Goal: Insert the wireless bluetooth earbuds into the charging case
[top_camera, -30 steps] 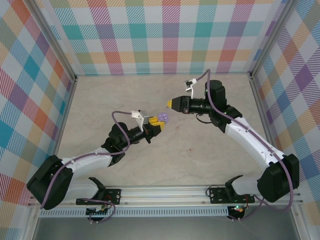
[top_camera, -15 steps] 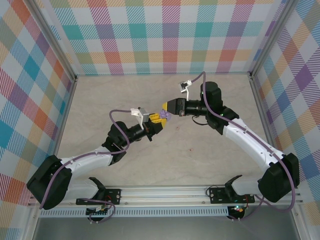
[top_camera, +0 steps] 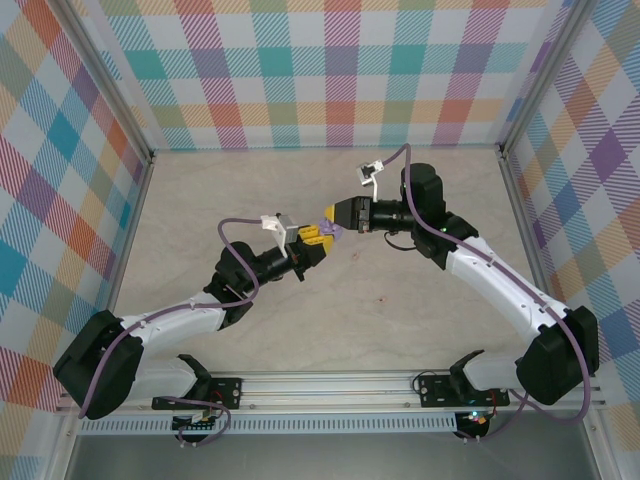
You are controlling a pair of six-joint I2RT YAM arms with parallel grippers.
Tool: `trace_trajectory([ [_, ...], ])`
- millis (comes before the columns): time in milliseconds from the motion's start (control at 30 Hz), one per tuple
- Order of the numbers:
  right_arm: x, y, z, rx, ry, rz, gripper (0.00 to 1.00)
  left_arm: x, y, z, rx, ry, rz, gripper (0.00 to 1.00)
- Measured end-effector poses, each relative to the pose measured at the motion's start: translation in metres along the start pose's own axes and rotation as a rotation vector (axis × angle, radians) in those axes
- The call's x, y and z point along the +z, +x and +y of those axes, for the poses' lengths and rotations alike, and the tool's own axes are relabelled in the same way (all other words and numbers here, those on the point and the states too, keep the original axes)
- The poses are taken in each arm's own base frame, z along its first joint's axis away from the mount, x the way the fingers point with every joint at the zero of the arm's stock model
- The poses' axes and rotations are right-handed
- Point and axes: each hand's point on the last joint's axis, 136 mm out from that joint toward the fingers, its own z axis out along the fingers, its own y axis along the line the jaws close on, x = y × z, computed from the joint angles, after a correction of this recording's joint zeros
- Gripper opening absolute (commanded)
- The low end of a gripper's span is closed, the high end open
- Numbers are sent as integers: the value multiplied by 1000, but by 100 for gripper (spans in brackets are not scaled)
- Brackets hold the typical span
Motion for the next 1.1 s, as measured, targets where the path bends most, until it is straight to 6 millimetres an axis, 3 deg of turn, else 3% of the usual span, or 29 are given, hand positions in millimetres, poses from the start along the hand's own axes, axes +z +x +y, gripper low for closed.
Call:
trace_trajectory([
  [1100,1,7,3,-35,11,16,27,-2,-8,2,3,-27,-17,17],
])
